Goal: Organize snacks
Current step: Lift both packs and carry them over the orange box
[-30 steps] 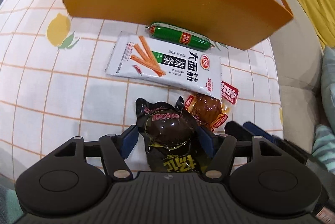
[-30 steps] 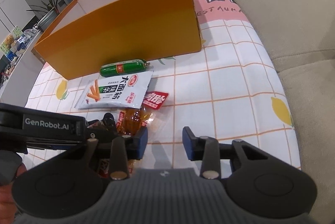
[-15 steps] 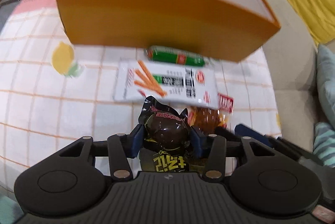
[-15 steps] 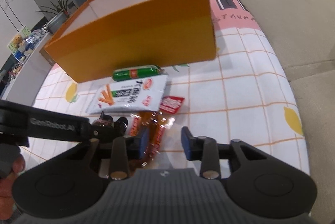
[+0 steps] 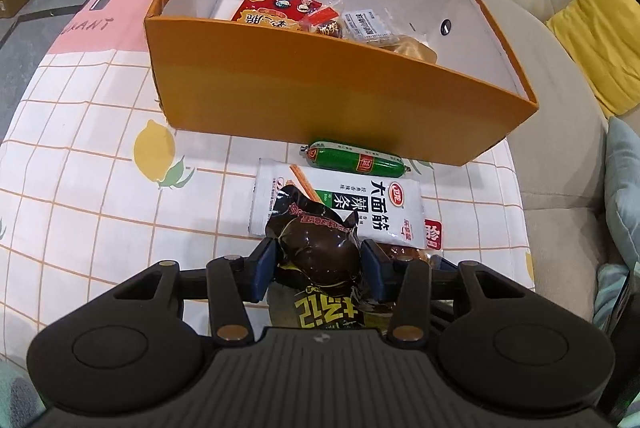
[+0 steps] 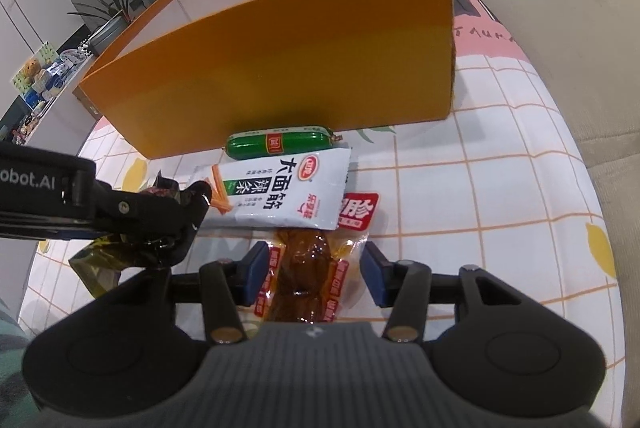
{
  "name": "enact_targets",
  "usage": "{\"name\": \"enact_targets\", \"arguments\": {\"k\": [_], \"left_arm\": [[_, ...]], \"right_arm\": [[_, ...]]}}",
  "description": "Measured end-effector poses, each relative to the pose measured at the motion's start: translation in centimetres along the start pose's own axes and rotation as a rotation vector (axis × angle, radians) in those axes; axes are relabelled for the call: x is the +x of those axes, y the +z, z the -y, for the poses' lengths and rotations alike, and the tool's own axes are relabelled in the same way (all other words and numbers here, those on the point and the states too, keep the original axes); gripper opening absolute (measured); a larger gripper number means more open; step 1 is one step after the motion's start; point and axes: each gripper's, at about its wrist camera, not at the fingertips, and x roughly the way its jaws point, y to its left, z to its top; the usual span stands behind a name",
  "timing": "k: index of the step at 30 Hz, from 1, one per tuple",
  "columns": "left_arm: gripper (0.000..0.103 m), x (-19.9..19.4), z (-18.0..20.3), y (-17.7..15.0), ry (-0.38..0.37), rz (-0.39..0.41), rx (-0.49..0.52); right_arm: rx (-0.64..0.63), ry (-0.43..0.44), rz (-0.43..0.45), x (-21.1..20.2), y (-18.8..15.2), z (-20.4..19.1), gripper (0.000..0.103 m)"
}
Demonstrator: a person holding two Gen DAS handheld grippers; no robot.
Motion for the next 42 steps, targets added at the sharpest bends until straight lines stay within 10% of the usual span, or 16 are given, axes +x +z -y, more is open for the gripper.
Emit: {"name": "enact_targets", "arguments": {"k": [19,42], "left_arm": [[0.052,-4.2,1.2,-1.5,-0.009,0.053,0.017],[0.051,-12.2,4.0,1.9,-0.092,0.213,0.178]], "right_arm": [[0.039,-0.005,-0.008,-4.3,-1.3,0.9,0.01],[-0.055,0.023,0.253,-15.8,4.1,-0.3,0.01]]}}
